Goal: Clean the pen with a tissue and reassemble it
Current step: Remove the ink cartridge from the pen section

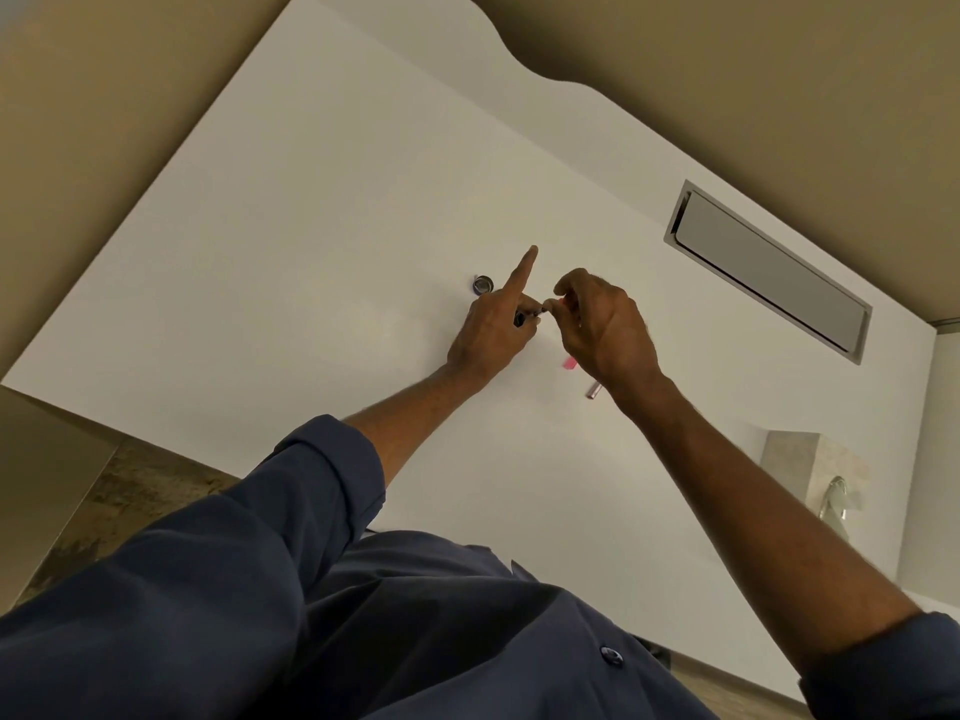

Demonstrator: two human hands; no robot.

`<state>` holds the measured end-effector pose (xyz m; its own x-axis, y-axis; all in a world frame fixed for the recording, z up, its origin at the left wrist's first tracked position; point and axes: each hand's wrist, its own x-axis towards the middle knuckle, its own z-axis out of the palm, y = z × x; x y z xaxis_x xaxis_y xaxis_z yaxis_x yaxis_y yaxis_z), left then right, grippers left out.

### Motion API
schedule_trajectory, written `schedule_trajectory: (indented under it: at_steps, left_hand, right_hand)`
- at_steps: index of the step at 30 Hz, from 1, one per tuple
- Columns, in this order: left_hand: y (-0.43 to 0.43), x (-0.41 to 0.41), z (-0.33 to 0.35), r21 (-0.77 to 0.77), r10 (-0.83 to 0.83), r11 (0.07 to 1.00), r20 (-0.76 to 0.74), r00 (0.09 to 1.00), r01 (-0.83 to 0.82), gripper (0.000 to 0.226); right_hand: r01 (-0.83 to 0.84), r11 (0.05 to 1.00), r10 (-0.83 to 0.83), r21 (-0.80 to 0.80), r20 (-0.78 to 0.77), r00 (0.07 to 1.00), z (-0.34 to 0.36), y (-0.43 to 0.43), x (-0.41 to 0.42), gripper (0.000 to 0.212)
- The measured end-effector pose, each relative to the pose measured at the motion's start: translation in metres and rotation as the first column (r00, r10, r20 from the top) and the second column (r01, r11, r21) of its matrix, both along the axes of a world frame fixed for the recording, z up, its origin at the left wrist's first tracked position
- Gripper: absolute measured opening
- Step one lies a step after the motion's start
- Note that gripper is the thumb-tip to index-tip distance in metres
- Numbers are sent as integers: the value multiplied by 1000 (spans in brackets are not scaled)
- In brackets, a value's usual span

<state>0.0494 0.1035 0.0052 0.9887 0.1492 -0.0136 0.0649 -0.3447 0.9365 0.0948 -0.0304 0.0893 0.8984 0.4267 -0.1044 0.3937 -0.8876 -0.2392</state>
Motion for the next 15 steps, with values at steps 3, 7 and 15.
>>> schedule_trajectory:
  at_steps: [3,7,15]
  left_hand:
    - [1,0,1,-12,-6,1000,-2,1000,6,88]
    - [-2,0,2,-32,-15,999,13,1000,15,87]
    - [-4,-1,-1,-23,-27,999,25,999,28,87]
  right_hand:
    - [-11,1000,11,-21,6,1000,1,-3,0,12]
    - [74,996,-74,-56,9,997,1,-3,1,26]
    - [68,982,-48,-177,117,992,-7,-2,-1,40]
